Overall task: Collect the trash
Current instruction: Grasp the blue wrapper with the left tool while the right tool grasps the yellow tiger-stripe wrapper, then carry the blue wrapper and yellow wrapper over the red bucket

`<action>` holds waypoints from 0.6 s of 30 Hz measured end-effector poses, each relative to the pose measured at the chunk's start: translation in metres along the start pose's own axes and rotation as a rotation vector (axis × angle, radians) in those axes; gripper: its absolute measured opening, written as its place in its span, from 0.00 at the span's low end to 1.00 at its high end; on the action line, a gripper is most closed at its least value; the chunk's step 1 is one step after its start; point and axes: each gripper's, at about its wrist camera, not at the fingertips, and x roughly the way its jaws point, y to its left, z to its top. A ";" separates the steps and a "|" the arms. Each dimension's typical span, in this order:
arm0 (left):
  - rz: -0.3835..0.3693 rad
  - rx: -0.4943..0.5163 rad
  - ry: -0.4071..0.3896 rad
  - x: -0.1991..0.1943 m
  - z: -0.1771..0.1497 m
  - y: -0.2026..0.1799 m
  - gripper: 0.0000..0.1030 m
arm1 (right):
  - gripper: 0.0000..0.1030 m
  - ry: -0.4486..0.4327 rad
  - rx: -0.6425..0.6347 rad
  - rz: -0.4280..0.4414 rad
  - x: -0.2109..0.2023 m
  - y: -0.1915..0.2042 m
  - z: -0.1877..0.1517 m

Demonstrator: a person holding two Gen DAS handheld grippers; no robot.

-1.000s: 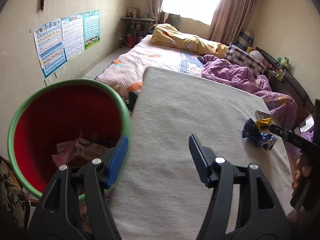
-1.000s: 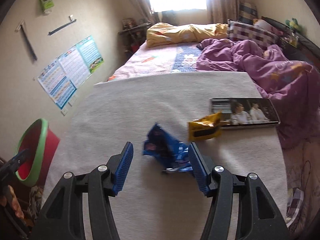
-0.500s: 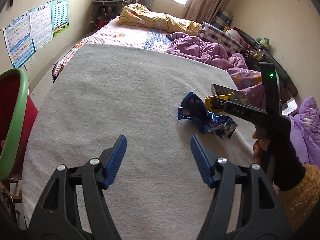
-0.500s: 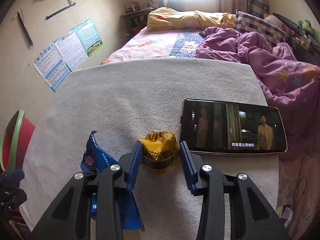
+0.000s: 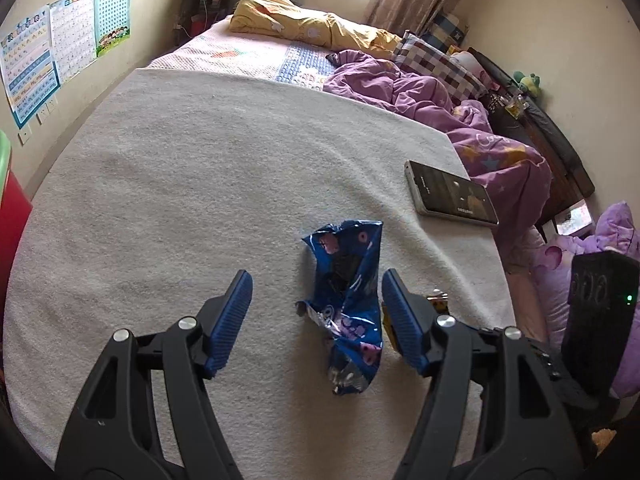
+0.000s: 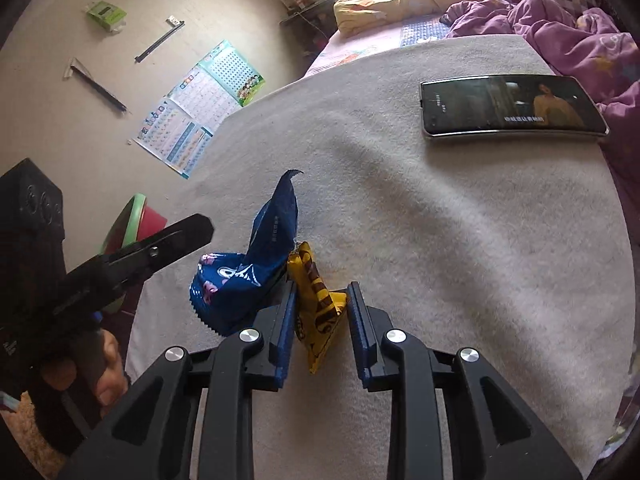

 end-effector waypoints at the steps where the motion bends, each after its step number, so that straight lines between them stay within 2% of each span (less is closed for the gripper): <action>1: 0.000 0.009 0.012 0.006 -0.002 -0.004 0.62 | 0.24 -0.006 -0.001 -0.014 -0.004 -0.001 -0.001; 4: 0.000 0.036 0.052 0.025 -0.007 -0.011 0.62 | 0.24 -0.021 0.014 -0.038 -0.013 -0.009 -0.002; 6: -0.008 0.055 0.078 0.035 -0.010 -0.014 0.48 | 0.24 -0.032 0.025 -0.046 -0.018 -0.012 -0.002; 9: -0.023 0.054 0.085 0.034 -0.013 -0.013 0.37 | 0.24 -0.044 0.018 -0.054 -0.022 -0.010 0.000; 18: 0.038 0.065 -0.035 -0.017 -0.010 0.004 0.35 | 0.24 -0.065 -0.073 -0.022 -0.017 0.028 0.009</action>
